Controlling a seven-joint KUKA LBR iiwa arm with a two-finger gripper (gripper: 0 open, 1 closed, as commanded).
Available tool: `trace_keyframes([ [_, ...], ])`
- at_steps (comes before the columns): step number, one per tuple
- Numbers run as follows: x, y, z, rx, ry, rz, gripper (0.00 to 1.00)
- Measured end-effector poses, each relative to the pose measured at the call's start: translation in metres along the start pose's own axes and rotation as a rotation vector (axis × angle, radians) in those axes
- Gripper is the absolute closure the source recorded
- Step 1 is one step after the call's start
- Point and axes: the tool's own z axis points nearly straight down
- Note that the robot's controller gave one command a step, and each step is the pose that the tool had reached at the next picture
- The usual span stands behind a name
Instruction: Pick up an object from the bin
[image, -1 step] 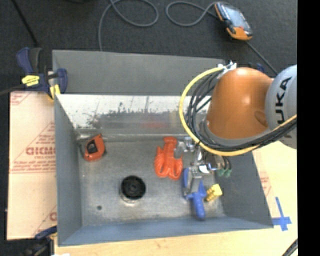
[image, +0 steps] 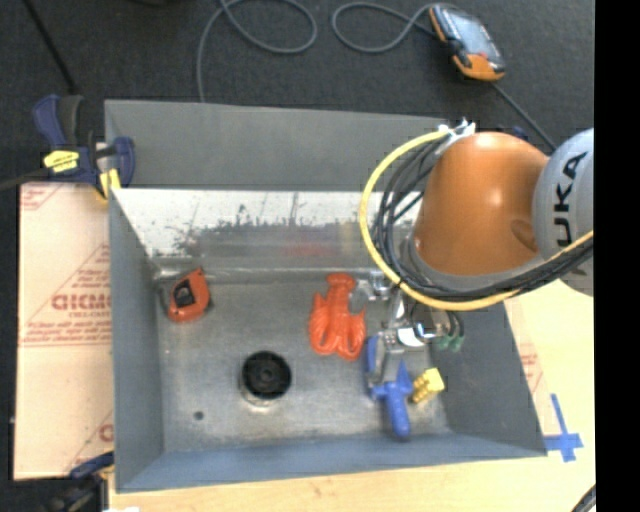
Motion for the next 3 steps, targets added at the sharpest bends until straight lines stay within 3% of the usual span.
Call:
trace_keyframes([
  [1, -0.011, 0.004, 0.042, 0.0, -0.006, 0.067, 0.0],
  [2, -0.016, -0.004, 0.068, 0.001, 0.002, 0.022, 0.0],
  [3, -0.028, 0.002, 0.097, 0.0, -0.001, 0.122, 0.0],
])
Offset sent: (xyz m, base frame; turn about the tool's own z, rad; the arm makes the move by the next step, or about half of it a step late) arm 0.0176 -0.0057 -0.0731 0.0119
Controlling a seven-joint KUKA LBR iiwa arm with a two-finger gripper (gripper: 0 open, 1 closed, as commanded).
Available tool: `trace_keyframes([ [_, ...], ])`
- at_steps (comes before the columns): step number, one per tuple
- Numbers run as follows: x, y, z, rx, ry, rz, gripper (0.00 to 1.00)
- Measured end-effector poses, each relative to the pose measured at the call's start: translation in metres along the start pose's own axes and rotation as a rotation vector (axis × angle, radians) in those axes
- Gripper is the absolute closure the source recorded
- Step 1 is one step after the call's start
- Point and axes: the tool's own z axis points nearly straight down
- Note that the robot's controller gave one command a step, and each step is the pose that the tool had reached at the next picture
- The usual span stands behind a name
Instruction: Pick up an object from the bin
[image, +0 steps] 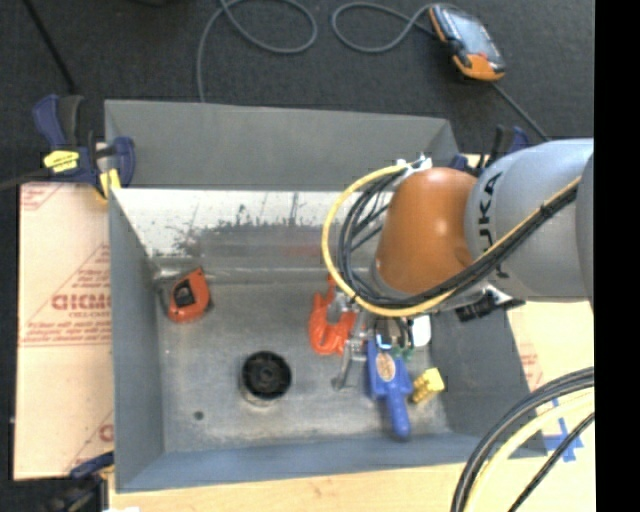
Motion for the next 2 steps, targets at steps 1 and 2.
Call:
trace_keyframes([
  [1, -0.019, -0.002, 0.032, -0.001, -0.002, 0.064, 0.0],
  [2, -0.008, 0.013, 0.07, 0.0, 0.0, 0.125, 0.0],
])
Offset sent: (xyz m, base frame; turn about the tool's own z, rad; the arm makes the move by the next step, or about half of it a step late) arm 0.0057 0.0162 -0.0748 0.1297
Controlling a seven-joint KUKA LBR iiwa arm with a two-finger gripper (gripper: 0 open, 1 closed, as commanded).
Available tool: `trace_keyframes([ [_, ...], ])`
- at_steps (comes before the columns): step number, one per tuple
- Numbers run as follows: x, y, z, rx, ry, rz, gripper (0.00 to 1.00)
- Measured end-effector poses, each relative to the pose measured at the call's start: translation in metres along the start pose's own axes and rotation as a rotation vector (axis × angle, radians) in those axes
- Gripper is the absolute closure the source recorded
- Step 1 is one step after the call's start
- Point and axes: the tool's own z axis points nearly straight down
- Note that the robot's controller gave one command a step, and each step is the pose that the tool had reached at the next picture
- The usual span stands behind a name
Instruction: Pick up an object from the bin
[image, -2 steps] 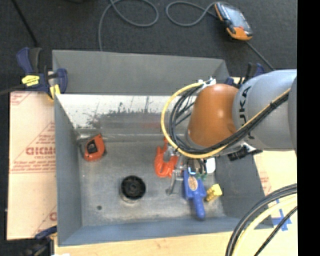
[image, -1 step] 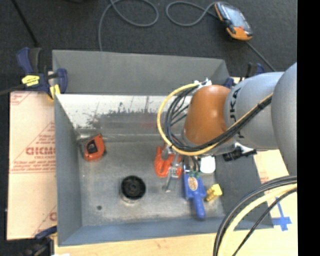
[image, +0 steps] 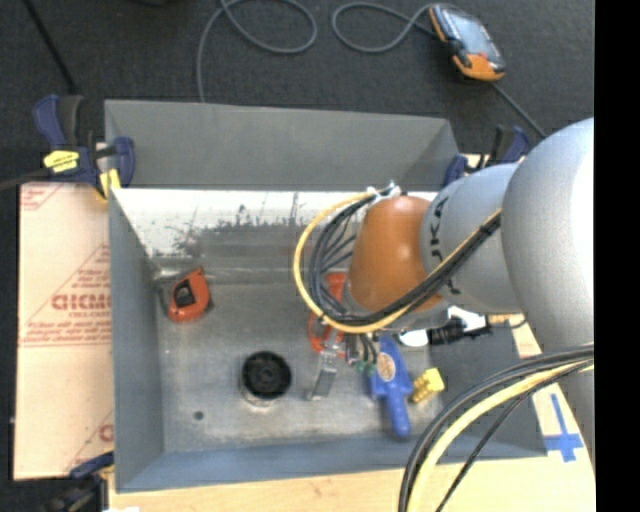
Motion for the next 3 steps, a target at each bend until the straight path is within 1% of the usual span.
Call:
trace_keyframes([
  [1, 0.003, 0.008, 0.012, 0.0, 0.003, 0.013, 0.0],
  [2, 0.016, 0.033, 0.007, 0.002, 0.002, -0.042, 0.0],
  [3, 0.025, 0.059, 0.007, 0.0, 0.002, -0.061, 0.0],
])
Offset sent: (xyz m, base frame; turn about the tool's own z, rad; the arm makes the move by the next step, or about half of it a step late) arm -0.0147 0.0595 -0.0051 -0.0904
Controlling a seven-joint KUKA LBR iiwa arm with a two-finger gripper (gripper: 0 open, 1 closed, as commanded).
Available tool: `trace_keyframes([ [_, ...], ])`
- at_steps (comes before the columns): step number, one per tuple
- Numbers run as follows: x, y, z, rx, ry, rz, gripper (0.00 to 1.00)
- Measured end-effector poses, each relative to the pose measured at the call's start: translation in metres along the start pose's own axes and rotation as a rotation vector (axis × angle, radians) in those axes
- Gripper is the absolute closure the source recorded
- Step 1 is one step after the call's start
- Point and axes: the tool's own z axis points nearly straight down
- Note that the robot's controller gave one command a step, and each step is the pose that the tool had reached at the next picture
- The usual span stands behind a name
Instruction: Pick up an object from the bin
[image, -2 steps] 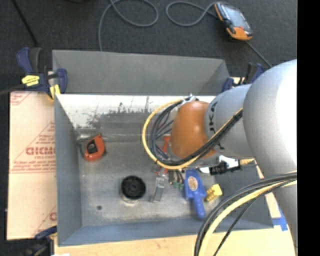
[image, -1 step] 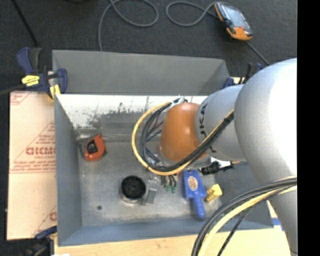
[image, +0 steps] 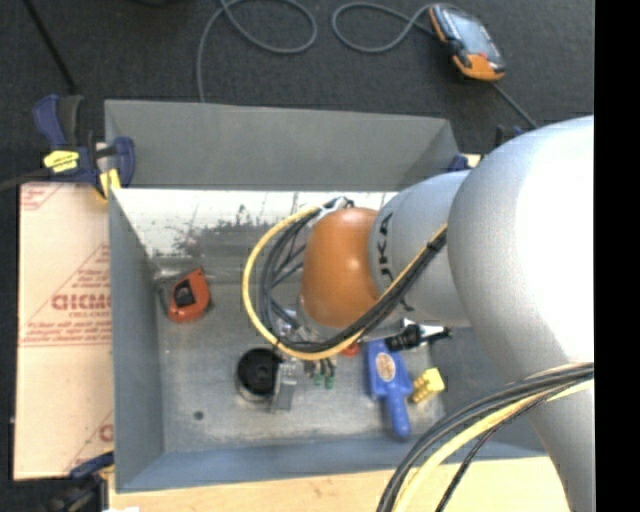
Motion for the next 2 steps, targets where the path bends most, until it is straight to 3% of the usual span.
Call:
trace_keyframes([
  [1, 0.0219, 0.0386, -0.0038, 0.001, 0.002, 0.081, 1.0],
  [2, 0.0218, 0.0386, -0.0038, 0.001, 0.002, 0.081, 1.0],
])
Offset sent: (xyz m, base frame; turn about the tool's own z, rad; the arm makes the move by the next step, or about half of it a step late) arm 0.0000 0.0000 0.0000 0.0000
